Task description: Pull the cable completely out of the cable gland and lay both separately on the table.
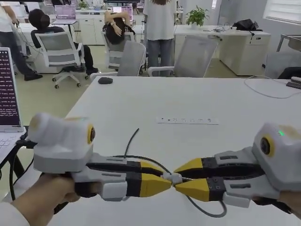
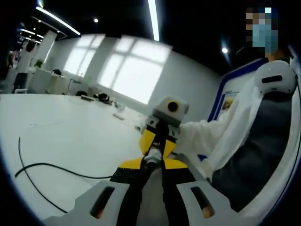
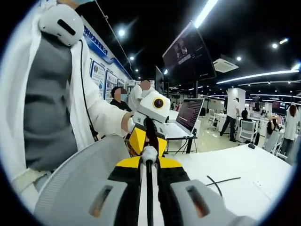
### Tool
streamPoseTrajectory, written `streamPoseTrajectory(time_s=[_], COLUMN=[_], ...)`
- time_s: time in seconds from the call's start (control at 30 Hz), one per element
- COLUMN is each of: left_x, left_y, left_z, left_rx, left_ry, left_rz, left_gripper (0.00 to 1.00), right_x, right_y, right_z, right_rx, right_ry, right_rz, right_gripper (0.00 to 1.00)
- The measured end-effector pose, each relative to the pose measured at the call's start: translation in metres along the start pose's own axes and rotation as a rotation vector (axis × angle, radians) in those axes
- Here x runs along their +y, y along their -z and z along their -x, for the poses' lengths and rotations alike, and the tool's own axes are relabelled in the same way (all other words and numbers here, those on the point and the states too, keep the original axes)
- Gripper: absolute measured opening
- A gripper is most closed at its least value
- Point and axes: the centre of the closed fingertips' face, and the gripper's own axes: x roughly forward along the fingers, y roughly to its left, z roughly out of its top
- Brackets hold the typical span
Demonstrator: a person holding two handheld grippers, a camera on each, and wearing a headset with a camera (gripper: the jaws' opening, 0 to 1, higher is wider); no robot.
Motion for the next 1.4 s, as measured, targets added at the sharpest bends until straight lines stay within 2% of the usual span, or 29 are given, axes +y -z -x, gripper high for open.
streamPoseTrajectory(time_s=[0.23, 0.27, 0.3, 0.33, 0.4, 0.43, 0.53, 0.6, 0.8, 0.87, 1.0, 1.07, 1.1, 1.17, 1.27, 1.3, 1.33, 1.4], left_x=[0.000, 0.000, 0.000, 0.002, 0.002, 0.003, 0.001, 0.001, -0.001, -0.002, 0.000, 0.002, 0.001, 0.000, 0.003, 0.004, 0.003, 0.000], left_y=[0.000, 0.000, -0.001, -0.002, -0.003, -0.005, -0.008, -0.009, -0.011, -0.012, -0.013, -0.011, -0.012, -0.014, -0.015, -0.014, -0.016, -0.020], left_z=[0.002, 0.002, 0.002, 0.002, 0.002, 0.003, 0.007, 0.009, 0.010, 0.008, 0.009, 0.009, 0.009, 0.008, 0.004, 0.002, 0.000, -0.002], left_rx=[-0.008, -0.010, -0.013, -0.017, -0.022, -0.032, -0.047, -0.046, -0.061, -0.061, -0.061, -0.053, -0.063, -0.078, -0.091, -0.099, -0.115, -0.150], left_ry=[-0.001, -0.004, -0.010, -0.027, -0.044, -0.055, -0.057, -0.065, -0.077, -0.079, -0.085, -0.086, -0.077, -0.076, -0.076, -0.075, -0.068, -0.046], left_rz=[0.011, 0.010, -0.001, -0.065, -0.147, -0.182, -0.200, -0.219, -0.246, -0.254, -0.270, -0.270, -0.296, -0.298, -0.291, -0.270, -0.262, -0.255], left_gripper=[0.15, 0.15, 0.15, 0.15, 0.15, 0.15, 0.15, 0.15, 0.16, 0.16, 0.16, 0.16, 0.16, 0.18, 0.34, 0.38, 0.38, 0.34], right_x=[-0.001, -0.003, -0.003, -0.005, -0.009, -0.011, -0.018, -0.019, -0.010, -0.008, -0.007, -0.007, -0.006, -0.006, -0.005, -0.004, -0.003, -0.003], right_y=[0.000, 0.000, 0.001, 0.002, 0.004, 0.005, 0.010, 0.007, 0.005, 0.002, 0.001, 0.001, 0.000, -0.003, -0.011, -0.013, -0.014, -0.015], right_z=[-0.001, -0.002, -0.001, -0.002, 0.000, 0.001, 0.008, 0.011, 0.007, 0.005, 0.004, 0.004, 0.004, 0.006, 0.008, 0.008, 0.008, 0.007], right_rx=[-0.002, -0.004, -0.002, -0.002, -0.005, -0.001, 0.007, -0.012, 0.002, -0.006, -0.005, -0.004, -0.006, -0.022, -0.053, -0.058, -0.061, -0.061], right_ry=[-0.003, -0.001, 0.007, 0.010, 0.012, 0.014, 0.049, 0.048, 0.029, 0.015, 0.013, 0.016, 0.008, 0.004, -0.007, -0.011, -0.015, -0.020], right_rz=[0.033, 0.019, -0.033, -0.106, -0.146, -0.141, -0.154, -0.179, -0.135, -0.101, -0.104, -0.074, -0.080, -0.081, -0.088, -0.086, -0.085, -0.082], right_gripper=[0.10, 0.10, 0.11, 0.11, 0.11, 0.11, 0.15, 0.16, 0.12, 0.04, 0.02, 0.02, 0.01, 0.01, 0.01, 0.01, 0.01, 0.01])
